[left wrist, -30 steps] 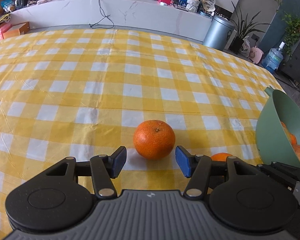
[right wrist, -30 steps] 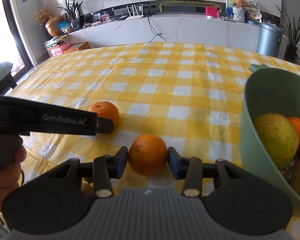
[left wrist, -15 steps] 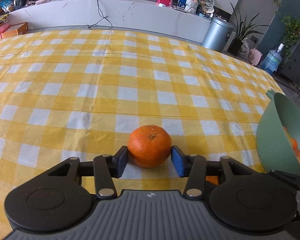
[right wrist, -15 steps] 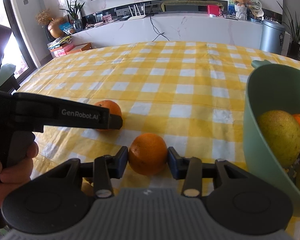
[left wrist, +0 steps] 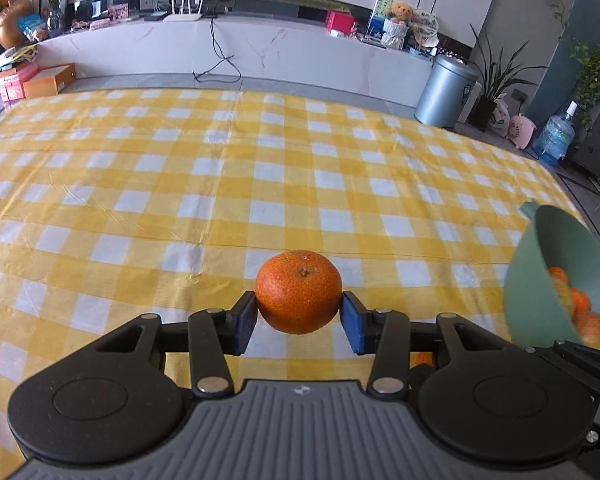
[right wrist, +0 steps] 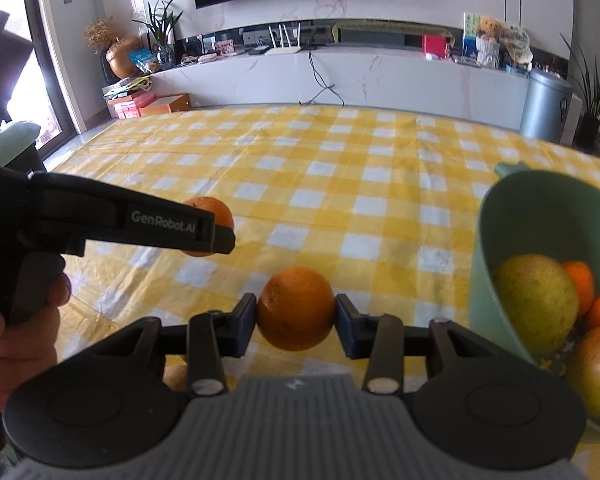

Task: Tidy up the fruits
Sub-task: 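Lift both held oranges toward the green colander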

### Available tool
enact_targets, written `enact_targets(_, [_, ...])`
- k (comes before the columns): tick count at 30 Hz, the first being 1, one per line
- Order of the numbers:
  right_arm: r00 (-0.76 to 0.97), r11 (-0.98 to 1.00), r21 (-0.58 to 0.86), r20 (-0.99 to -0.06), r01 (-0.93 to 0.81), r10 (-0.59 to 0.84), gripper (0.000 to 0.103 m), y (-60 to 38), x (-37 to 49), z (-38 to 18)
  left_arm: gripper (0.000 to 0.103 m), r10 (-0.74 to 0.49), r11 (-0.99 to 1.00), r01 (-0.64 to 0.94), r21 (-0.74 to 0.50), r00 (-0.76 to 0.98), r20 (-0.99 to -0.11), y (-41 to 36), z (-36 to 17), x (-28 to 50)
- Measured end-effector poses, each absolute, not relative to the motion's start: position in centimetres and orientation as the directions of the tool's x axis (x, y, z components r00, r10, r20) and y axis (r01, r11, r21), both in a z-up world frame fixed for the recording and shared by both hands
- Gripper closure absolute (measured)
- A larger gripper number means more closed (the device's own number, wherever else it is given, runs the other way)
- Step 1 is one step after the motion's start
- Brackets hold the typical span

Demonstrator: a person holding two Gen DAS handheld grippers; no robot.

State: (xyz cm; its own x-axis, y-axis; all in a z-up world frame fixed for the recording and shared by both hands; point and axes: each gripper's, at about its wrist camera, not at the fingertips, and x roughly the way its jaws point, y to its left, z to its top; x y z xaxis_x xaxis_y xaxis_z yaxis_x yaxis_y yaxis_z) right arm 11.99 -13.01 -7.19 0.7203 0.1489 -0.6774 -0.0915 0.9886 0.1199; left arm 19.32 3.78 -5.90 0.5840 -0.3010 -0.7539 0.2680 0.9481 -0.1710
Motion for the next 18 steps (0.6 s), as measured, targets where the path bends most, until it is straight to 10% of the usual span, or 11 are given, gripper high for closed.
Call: enact_targets(18, [0.785, 0.993, 0.12, -0.616, 0.0, 0.075, 0.063, -19.4, 5.2, -1.1, 0.052, -0.317, 0.942, 0.289, -0.171, 0.601, -0.733, 0.1, 1.4, 13.3])
